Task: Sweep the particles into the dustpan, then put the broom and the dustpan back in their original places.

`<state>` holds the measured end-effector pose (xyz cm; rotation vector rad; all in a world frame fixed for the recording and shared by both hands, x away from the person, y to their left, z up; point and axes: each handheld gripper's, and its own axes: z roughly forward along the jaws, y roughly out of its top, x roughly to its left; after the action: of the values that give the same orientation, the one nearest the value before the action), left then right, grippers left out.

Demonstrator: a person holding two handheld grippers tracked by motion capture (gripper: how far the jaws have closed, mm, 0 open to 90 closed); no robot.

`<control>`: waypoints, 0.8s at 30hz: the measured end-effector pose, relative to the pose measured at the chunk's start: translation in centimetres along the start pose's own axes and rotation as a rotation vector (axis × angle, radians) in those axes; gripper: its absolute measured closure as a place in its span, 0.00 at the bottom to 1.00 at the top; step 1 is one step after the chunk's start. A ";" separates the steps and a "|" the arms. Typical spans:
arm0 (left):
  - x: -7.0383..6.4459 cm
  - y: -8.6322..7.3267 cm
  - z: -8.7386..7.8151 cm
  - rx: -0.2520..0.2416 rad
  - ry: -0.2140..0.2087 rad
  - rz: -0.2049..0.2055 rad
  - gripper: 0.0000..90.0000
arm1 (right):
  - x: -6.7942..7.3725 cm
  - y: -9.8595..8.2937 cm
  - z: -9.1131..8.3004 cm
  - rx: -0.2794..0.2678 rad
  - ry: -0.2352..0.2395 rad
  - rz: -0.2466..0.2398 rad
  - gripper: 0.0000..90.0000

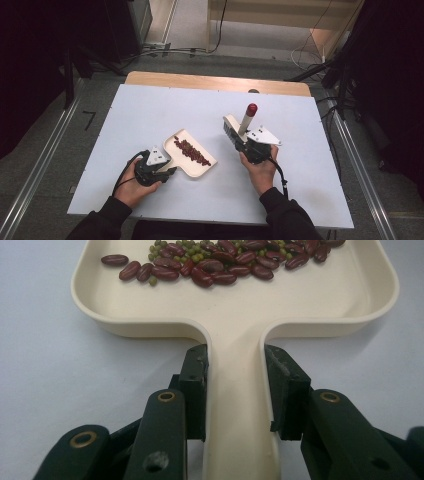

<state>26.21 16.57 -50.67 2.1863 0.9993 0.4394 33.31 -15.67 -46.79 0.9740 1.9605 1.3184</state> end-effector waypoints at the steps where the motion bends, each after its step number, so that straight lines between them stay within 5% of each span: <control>1: 0.0 0.0 0.0 -0.003 0.001 -0.004 0.74 | -0.1 0.0 -0.1 0.000 0.000 -0.001 0.71; 11: 0.1 -0.2 0.0 -0.021 0.051 -0.046 0.74 | -1.1 -0.2 -0.7 0.005 -0.010 0.002 0.71; 24: 1.9 -0.9 -0.4 -0.037 0.178 -0.202 0.74 | -2.1 -0.5 -1.4 0.014 -0.025 0.008 0.71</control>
<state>26.75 18.68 -50.96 2.0143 1.2842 0.5598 33.33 -18.25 -46.67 1.0015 1.9514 1.2926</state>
